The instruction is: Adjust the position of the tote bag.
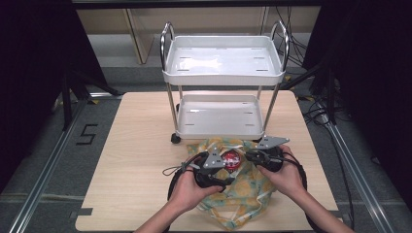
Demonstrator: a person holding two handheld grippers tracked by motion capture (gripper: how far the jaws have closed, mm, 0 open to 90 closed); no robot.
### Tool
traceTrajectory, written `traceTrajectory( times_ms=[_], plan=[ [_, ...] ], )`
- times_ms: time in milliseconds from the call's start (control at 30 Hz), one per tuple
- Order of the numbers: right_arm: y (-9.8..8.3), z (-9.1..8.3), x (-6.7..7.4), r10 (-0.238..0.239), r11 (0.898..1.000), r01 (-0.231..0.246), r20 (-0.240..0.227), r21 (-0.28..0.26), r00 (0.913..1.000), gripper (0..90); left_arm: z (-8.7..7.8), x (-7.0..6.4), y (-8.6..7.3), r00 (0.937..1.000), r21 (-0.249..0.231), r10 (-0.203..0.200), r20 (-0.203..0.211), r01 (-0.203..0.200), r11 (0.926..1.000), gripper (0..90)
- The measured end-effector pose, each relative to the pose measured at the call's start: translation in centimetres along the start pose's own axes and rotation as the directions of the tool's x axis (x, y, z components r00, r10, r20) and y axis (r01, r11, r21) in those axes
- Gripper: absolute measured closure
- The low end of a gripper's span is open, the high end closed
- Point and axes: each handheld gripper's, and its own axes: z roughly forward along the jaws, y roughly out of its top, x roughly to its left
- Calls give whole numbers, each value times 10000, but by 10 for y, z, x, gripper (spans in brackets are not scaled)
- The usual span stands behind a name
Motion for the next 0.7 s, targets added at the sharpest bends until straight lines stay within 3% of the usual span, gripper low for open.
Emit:
traceTrajectory(
  times_ms=[100,133,200,233,300,333,367,433,500,667,700],
  plan=[
    [0,0,0,4,10000,-4,-13,12,10000,842,1,2,1,9985,-294,-524,-149,519,9982,400],
    [0,1,-2,-160,9996,163,110,-248,9998,839,1,3,1,9990,-324,-413,-192,406,9986,383],
    [0,1,-3,-155,9997,157,128,-197,9998,837,1,5,3,9994,-384,-126,-337,113,9992,356],
    [0,1,-5,-293,9992,296,142,-273,9995,836,1,6,3,9990,-478,-284,-343,268,9985,347],
    [1,0,-3,-47,9998,48,66,-199,10000,832,3,7,4,9975,-749,-580,-394,549,9957,324],
    [1,1,-5,-256,9989,262,159,-383,9995,828,2,10,5,9982,-688,-439,-420,410,9968,315],
    [1,1,-5,-242,9990,247,150,-371,9996,824,2,11,5,9973,-797,-592,-434,557,9953,308],
    [0,0,-7,-191,9990,198,176,-411,9997,813,3,14,6,9978,-948,-531,-407,490,9943,306],
    [0,0,-9,-150,9987,159,195,-475,9997,802,4,15,6,9943,-1192,-935,-520,867,9891,279],
    [0,0,-11,-36,9987,50,269,-514,9996,778,3,18,6,9928,-1242,-1093,-497,1025,9870,273],
    [0,-1,-11,37,9987,-22,285,-516,9996,770,2,18,6,9916,-1329,-1067,-725,965,9864,277]
  ],
)
